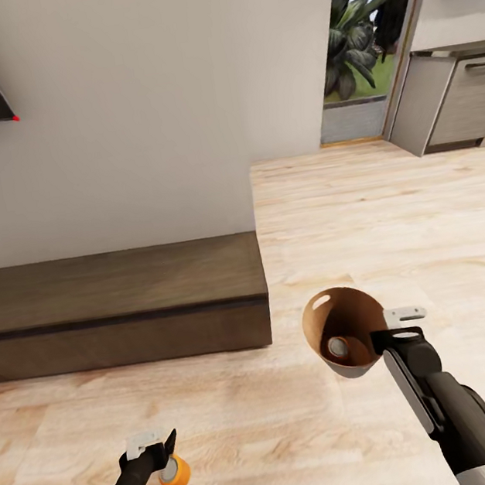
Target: Put the three can of soda from the living room inside the tash can in the kitchen.
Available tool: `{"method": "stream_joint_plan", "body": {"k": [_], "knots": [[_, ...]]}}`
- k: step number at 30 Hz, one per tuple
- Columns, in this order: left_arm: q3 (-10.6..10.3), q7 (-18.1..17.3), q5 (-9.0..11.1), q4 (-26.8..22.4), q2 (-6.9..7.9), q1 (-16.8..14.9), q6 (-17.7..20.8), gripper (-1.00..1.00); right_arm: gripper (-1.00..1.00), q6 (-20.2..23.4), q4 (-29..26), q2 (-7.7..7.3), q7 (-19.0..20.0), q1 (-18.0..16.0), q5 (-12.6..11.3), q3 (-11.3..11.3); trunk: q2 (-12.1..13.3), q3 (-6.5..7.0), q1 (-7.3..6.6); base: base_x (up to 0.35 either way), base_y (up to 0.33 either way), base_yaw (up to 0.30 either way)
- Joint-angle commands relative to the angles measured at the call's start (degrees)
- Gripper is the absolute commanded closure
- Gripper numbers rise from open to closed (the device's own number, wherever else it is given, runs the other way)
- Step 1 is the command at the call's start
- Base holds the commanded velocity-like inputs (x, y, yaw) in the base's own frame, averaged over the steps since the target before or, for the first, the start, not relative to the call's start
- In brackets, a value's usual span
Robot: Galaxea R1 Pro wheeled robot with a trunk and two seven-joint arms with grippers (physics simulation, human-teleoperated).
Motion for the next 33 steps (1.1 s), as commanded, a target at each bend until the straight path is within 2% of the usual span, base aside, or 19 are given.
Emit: {"method": "stream_joint_plan", "body": {"k": [1, 33], "knots": [[0.00, 0.00, 0.00, 0.00, 0.00, 0.00, 0.00, -1.00, 1.00, -0.08, -0.03, 0.00, 0.12, -0.02, -0.02, 0.01, 0.00, 0.00, 0.00, 0.054, 0.000, 0.000], [0.00, -0.02, 0.00, 0.05, 0.01, 0.00, 0.00, -1.00, 1.00, -0.08, -0.03, 0.00, 0.12, -0.02, -0.07, 0.01, 0.00, -2.61, 0.00, 0.004, 0.000, 0.000]]}}
